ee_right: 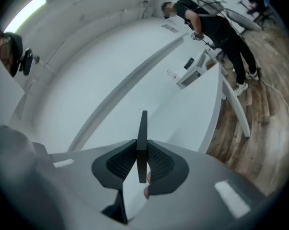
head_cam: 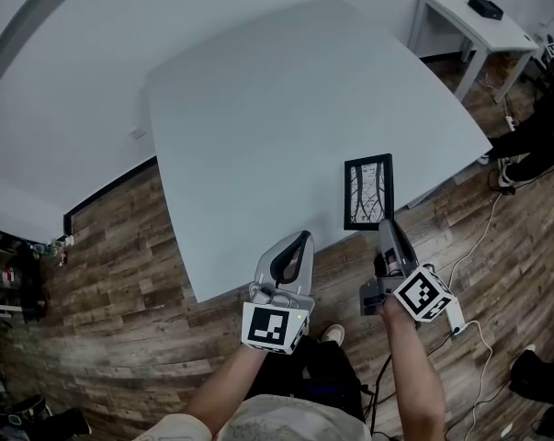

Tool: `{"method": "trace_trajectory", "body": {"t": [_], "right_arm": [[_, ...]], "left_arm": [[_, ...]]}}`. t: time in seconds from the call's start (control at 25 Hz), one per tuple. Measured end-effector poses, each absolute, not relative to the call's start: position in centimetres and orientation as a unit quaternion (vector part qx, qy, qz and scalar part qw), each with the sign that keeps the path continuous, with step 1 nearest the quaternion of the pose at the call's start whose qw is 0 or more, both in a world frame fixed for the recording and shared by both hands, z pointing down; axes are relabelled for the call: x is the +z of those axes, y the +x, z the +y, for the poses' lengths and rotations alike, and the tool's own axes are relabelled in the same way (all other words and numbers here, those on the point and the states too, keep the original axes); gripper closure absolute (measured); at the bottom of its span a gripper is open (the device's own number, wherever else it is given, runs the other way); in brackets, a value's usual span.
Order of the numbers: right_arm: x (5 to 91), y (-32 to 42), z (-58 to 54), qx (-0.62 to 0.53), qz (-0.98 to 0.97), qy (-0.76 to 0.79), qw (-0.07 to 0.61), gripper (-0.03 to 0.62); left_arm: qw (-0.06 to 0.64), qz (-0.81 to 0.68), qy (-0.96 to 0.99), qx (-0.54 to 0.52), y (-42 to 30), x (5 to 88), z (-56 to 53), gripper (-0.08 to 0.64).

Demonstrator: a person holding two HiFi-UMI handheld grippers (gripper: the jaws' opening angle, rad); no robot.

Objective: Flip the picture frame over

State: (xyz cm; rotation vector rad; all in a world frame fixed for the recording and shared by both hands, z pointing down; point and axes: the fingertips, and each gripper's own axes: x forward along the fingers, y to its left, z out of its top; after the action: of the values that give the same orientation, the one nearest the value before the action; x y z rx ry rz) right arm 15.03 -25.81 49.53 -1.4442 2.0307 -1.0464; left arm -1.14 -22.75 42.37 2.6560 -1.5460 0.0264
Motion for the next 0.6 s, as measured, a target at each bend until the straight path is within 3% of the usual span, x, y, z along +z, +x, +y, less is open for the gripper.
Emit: {"method": "trace_trajectory", "body": {"t": [0.08, 0.32, 0.6], "right_arm": [[49.8, 14.8, -25.8, -0.41, 0.726, -0.487, 0.26, 0.5], [56.6, 17.1, -24.4, -0.513, 0.638, -0.51, 0.263, 0.5], [59.3, 16.0, -24.8, -0.568, 0.602, -0.459, 0.323, 0.501]], "left_arm": [[0.035, -0.501, 0.865, 0.014, -1.3, 42.5, -22.7, 0.56], [0.037, -0.503, 0.863, 0.013, -1.5, 42.6, -22.6, 0.56], [0.041, -0.502, 0.864, 0.021, -1.5, 42.9, -22.8, 0.56]]}}
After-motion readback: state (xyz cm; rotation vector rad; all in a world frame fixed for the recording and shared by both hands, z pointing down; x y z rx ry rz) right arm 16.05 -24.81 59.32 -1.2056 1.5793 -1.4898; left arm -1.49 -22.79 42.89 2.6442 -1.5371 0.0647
